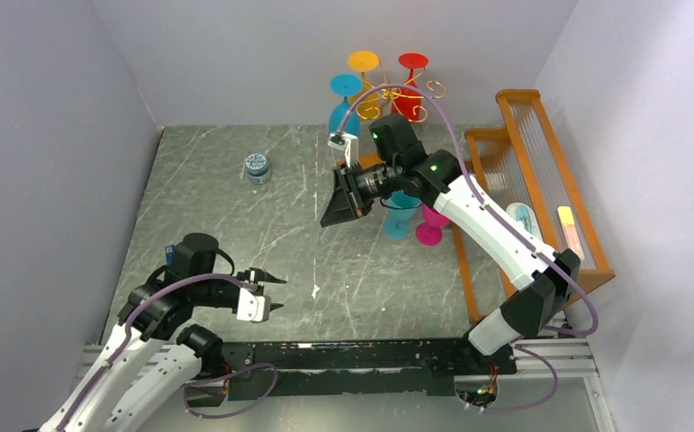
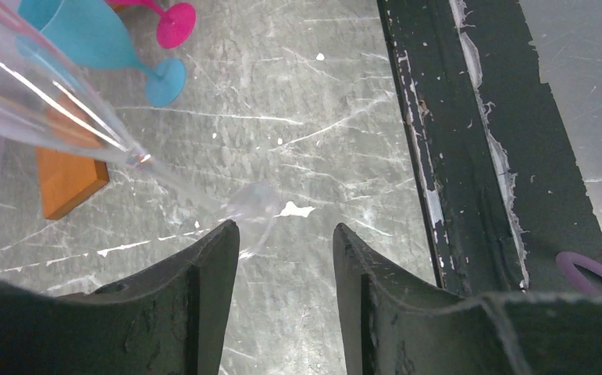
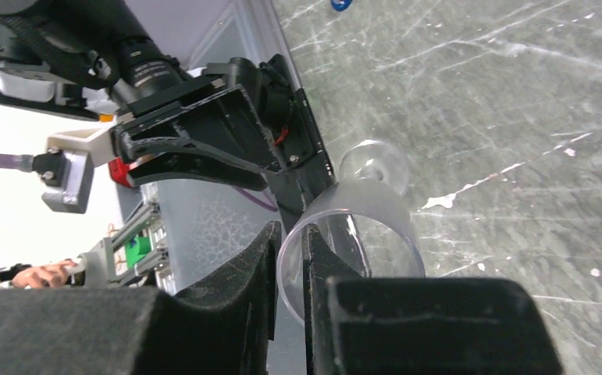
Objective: Take the wine glass off the wine glass rack
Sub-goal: Place the wine glass at the center of the board.
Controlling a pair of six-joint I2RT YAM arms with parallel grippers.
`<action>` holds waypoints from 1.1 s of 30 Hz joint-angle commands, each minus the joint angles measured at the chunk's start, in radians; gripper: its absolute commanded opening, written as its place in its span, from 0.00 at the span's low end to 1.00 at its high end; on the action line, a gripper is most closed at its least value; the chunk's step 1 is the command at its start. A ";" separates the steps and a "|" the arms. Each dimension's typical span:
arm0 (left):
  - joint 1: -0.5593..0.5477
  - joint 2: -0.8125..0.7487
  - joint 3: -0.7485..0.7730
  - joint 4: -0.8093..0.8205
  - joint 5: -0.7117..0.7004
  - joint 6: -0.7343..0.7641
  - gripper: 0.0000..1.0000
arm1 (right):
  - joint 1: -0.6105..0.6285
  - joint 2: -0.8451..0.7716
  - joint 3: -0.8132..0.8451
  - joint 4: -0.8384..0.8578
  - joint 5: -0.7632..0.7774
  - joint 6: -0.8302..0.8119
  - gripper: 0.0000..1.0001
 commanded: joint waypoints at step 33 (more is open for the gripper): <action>0.006 -0.189 -0.115 0.612 -0.698 -0.823 0.94 | 0.054 -0.186 -0.122 -0.177 0.745 0.012 0.00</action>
